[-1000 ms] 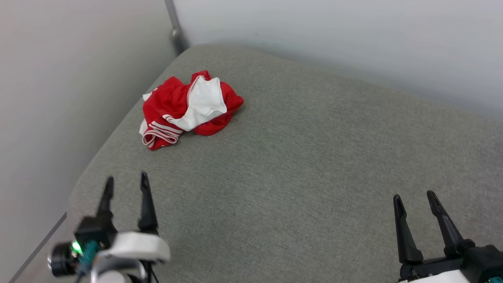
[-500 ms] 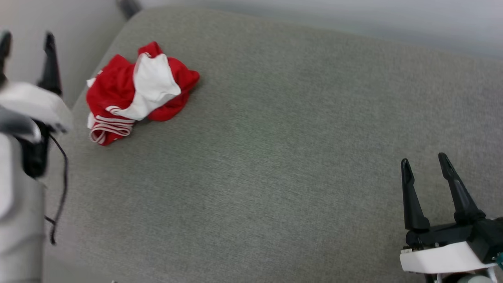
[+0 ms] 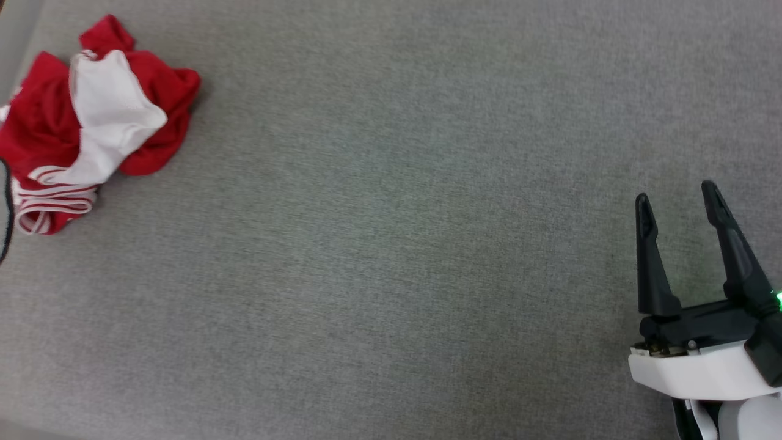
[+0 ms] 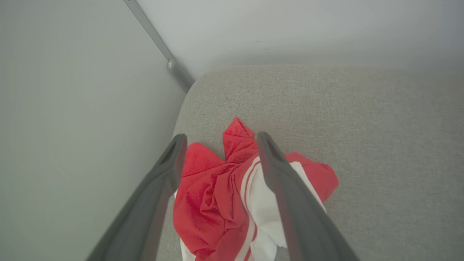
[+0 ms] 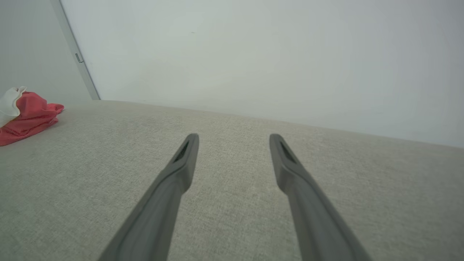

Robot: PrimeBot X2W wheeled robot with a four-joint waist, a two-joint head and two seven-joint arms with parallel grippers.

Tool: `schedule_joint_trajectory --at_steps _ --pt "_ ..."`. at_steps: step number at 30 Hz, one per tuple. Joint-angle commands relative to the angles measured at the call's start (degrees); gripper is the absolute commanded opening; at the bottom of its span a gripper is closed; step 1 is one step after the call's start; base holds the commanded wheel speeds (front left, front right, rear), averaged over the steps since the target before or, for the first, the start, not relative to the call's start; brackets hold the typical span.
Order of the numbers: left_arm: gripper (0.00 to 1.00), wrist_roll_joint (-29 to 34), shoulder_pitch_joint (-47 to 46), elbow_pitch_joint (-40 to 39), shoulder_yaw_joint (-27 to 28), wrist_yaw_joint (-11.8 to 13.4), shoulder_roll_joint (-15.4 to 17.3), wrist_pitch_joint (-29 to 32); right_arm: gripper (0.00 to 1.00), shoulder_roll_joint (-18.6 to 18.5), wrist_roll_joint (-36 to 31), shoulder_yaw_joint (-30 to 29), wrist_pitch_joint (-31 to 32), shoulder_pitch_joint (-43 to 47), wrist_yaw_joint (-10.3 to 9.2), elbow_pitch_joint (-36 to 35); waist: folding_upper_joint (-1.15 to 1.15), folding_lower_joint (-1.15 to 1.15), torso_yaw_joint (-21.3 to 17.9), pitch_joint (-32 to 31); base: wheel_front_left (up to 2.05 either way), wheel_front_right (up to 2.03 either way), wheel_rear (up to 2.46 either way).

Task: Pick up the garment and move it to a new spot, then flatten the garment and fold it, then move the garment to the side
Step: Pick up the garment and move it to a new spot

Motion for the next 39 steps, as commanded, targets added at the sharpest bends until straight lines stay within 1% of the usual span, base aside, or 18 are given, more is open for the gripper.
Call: schedule_joint_trajectory --at_steps 1,4,8,12,14,18,20,21,22,23,27,32,35,36,39 --pt "1.0 -2.41 -0.96 -0.76 -0.81 0.06 2.2 3.44 1.0 0.05 -0.3 0.09 -0.12 -1.43 -0.04 -0.93 0.0 -0.01 -2.26 3.36 0.0 0.0 0.0" --pt "1.0 -5.94 -0.09 -0.94 -2.44 0.06 5.09 8.94 1.0 0.05 -0.62 -0.01 -0.12 -2.5 -0.03 -2.26 0.0 -0.01 -3.11 5.61 0.0 0.0 0.0" --pt "1.0 -9.3 1.01 0.41 -3.92 0.06 7.2 13.83 1.0 0.06 -1.24 -0.2 -0.12 -3.91 -0.04 -3.91 0.0 -0.01 -4.04 8.38 0.0 0.0 0.0" --pt "1.0 -10.75 1.6 1.66 -5.23 0.05 7.46 15.77 1.0 0.06 -1.54 -0.56 -0.12 -4.9 -0.04 -5.09 0.0 -0.01 -4.59 10.17 0.0 0.0 0.0" --pt "1.0 -10.97 2.13 2.75 -6.98 0.05 7.87 17.0 1.0 0.06 -1.67 -0.66 -0.12 -5.43 -0.04 -5.77 0.0 -0.01 -4.88 11.29 0.0 0.0 0.0" --pt "1.0 -11.72 2.19 6.3 -9.44 0.04 6.29 17.89 1.0 0.06 -1.91 -0.81 -0.12 -5.73 -0.04 -6.42 0.0 -0.01 -5.09 12.74 0.0 0.0 0.0" --pt "1.0 -11.48 2.44 7.66 -11.55 0.04 5.6 18.09 1.0 0.06 -2.22 -0.84 -0.12 -5.95 -0.04 -6.37 0.0 -0.01 -5.14 13.37 0.0 0.0 0.0" --pt "0.8 -12.19 2.18 9.51 -13.61 0.04 4.93 17.31 1.0 0.06 -2.22 -0.89 -0.12 -6.28 -0.04 -6.19 0.0 -0.01 -5.27 13.83 0.0 0.0 0.0" --pt "0.13 -12.44 2.02 9.81 -14.08 0.05 5.05 16.92 1.0 0.06 -2.21 -0.85 -0.12 -6.3 -0.04 -6.02 0.0 -0.01 -5.33 13.82 0.0 0.0 0.0" --pt "0.0 -12.95 1.79 10.08 -14.62 0.05 5.28 16.75 1.0 0.06 -2.17 -0.92 -0.12 -6.31 -0.04 -5.84 0.0 -0.01 -5.32 13.64 0.0 0.0 0.0" --pt "0.0 -14.79 0.19 9.25 -16.57 0.03 7.81 15.46 1.0 0.06 -1.64 -1.02 -0.12 -5.51 -0.04 -4.79 0.0 -0.01 -5.1 11.73 0.0 0.0 0.0" --pt "0.0 -15.87 -2.64 6.92 -19.44 0.05 11.4 12.2 1.0 0.06 -0.92 -0.86 -0.12 -4.43 -0.04 -2.77 0.0 -0.01 -4.66 7.45 0.0 0.0 0.0" --pt "0.0 -16.48 -4.24 4.25 -21.78 0.04 13.12 10.77 1.0 0.06 -0.3 -0.9 -0.12 -3.59 -0.04 -1.67 0.0 -0.01 -4.5 4.68 0.0 0.0 0.0" --pt "0.0 -16.53 -6.52 1.29 -24.41 0.04 14.78 9.63 1.0 0.06 0.37 -0.88 -0.12 -2.7 -0.04 -0.5 0.0 -0.01 -4.59 1.7 0.0 0.0 0.0" --pt "0.0 -16.12 -9.39 -1.89 -27.12 0.04 15.64 9.53 1.0 0.06 1.04 -0.89 -0.12 -1.71 -0.04 0.33 0.0 -0.01 -5.02 -0.93 0.0 0.0 0.0"
